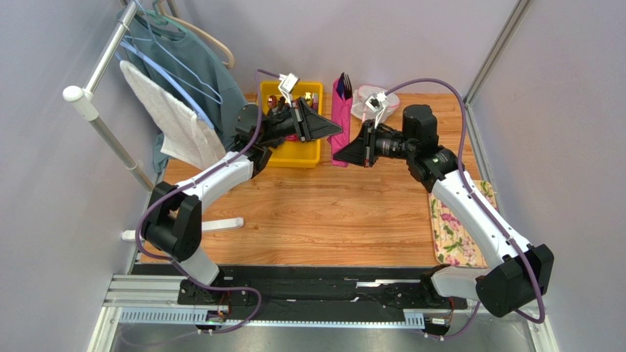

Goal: Place the utensils on the paper napkin and roll it up

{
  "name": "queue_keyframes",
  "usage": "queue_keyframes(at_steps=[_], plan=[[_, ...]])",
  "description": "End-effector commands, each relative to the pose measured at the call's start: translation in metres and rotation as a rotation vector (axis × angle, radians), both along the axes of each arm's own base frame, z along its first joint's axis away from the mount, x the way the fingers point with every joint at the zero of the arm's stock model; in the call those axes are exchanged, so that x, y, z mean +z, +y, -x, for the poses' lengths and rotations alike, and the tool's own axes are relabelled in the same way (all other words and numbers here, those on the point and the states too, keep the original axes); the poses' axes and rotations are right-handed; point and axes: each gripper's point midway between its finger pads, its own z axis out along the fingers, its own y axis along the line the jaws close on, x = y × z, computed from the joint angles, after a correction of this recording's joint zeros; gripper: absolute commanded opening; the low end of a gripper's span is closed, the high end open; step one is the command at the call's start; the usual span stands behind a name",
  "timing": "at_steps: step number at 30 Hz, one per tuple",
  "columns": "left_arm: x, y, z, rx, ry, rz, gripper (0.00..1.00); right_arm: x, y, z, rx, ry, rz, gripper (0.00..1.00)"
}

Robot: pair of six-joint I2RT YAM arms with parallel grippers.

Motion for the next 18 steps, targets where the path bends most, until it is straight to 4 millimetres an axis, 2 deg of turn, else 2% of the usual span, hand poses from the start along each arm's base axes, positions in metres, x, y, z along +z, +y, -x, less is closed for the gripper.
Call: queue_keyframes(at_steps=[1,3,5,6,7,11,15,18], plan=[[0.036,0.006,0.001,0.029,-0.082,0.063,0.0,0.009,-0.004,-0.004,-0.034,-0.072,0.009,0.0],[0.034,0.005,0.0,0.029,-0.08,0.059,0.0,0.011,-0.003,-0.004,-0.03,-0.071,0.005,0.0],[0.033,0.005,0.001,0.023,-0.085,0.058,0.0,0.013,-0.002,-0.002,-0.009,-0.066,0.009,0.27],[0.034,0.006,0.002,0.022,-0.088,0.059,0.0,0.013,-0.004,-0.001,-0.01,-0.053,0.021,0.46],[0.034,0.006,0.003,0.021,-0.093,0.061,0.0,0.015,-0.005,-0.002,-0.012,-0.069,0.027,0.5],[0.033,0.007,0.006,0.011,-0.1,0.059,0.0,0.03,-0.012,-0.006,-0.046,-0.111,0.021,0.54],[0.029,0.007,0.008,0.005,-0.103,0.055,0.0,0.045,-0.021,-0.019,-0.082,-0.119,0.0,0.55],[0.03,0.008,0.011,-0.004,-0.113,0.058,0.0,0.067,-0.029,-0.034,-0.114,-0.111,-0.049,0.56]])
